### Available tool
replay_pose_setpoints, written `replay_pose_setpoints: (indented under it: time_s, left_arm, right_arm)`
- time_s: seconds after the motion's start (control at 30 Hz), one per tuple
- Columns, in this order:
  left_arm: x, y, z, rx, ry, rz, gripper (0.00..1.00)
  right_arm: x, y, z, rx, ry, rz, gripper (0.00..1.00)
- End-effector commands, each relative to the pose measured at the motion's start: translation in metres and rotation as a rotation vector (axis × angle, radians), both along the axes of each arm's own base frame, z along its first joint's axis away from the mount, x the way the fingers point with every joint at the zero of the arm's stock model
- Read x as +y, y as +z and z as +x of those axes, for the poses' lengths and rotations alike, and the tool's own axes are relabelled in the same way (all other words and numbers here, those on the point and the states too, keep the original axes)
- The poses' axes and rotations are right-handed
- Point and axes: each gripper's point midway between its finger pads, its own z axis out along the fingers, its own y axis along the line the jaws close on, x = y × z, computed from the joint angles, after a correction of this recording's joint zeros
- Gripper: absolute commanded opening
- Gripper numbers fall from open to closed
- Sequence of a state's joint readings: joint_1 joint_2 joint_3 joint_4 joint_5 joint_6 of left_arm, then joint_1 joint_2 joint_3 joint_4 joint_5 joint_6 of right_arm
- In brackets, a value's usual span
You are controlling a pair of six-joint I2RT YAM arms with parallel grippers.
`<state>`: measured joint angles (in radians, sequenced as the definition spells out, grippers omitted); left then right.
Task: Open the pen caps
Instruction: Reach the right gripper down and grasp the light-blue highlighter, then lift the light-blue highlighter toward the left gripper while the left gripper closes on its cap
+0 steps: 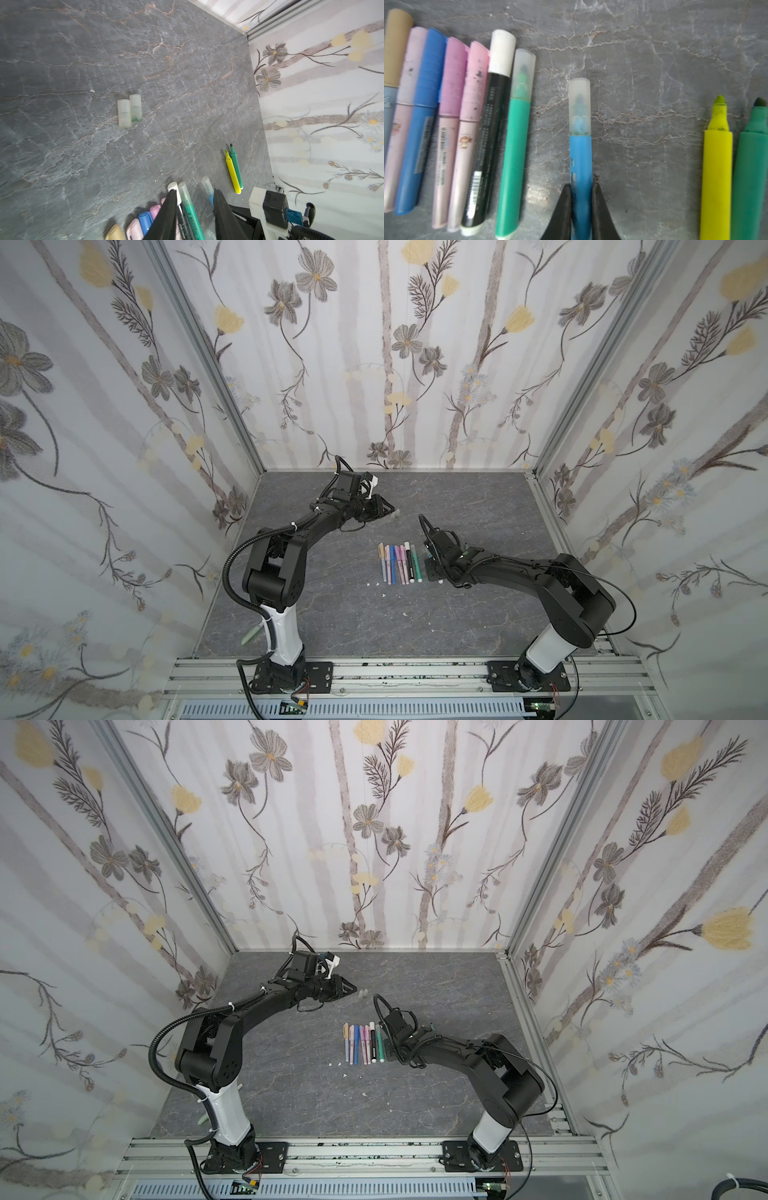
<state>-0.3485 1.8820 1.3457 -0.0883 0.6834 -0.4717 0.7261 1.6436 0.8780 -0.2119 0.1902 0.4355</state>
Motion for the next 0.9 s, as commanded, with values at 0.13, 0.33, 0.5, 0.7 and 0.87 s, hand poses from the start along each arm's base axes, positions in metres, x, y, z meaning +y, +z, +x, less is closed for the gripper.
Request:
replay_pose_setpoints:
  time_s: [0.13, 0.33, 0.5, 0.7, 0.87]
  left_arm:
    - [-0.025, 0.026, -0.016, -0.042, -0.077, -0.082, 0.30]
    - [-0.056, 0.032, -0.035, -0.029, -0.159, -0.142, 0.32]
    - [-0.075, 0.032, -0.043, -0.021, -0.190, -0.163, 0.32]
    - [-0.093, 0.032, -0.049, -0.015, -0.221, -0.170, 0.32]
    - [-0.104, 0.025, -0.051, 0.004, -0.231, -0.186, 0.32]
  right_arm:
    - [0.003, 0.040, 0.000, -0.074, 0.044, 0.135, 0.00]
    - [-0.005, 0.066, 0.005, -0.132, 0.028, 0.237, 0.00]
    - [-0.008, 0.089, 0.012, -0.183, 0.027, 0.317, 0.00]
    - [-0.006, 0.105, 0.019, -0.208, 0.044, 0.380, 0.00]
    - [-0.002, 0.106, 0.023, -0.205, 0.057, 0.394, 0.00]
